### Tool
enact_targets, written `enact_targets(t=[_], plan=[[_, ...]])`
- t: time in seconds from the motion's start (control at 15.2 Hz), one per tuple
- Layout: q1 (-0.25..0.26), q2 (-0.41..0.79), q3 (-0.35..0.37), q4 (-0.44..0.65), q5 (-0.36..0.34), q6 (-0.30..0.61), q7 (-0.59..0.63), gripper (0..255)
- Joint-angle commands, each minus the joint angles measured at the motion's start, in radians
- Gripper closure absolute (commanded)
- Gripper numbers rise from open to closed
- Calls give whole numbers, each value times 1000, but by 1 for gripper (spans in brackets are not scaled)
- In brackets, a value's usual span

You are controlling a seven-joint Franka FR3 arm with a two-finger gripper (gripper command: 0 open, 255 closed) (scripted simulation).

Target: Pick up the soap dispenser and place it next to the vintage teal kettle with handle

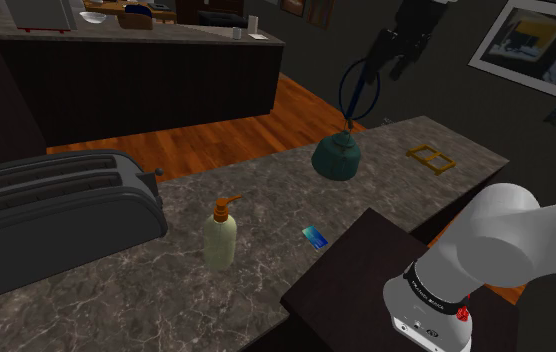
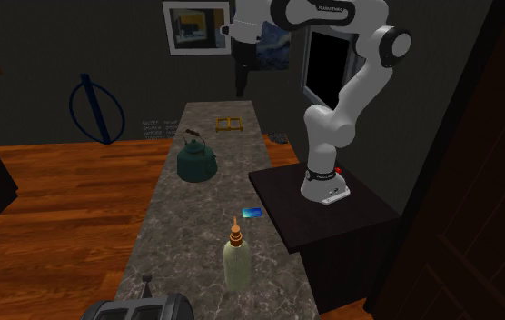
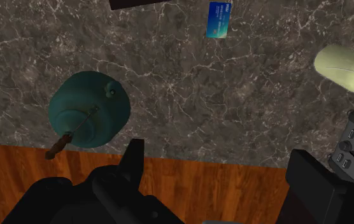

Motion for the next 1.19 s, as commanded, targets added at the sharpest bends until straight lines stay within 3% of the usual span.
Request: enact_targets(t=[0.0, 1.12], plan=[[0, 0, 0, 0, 0, 0, 0, 0], [134, 359, 199, -36, 114, 283, 155, 0]])
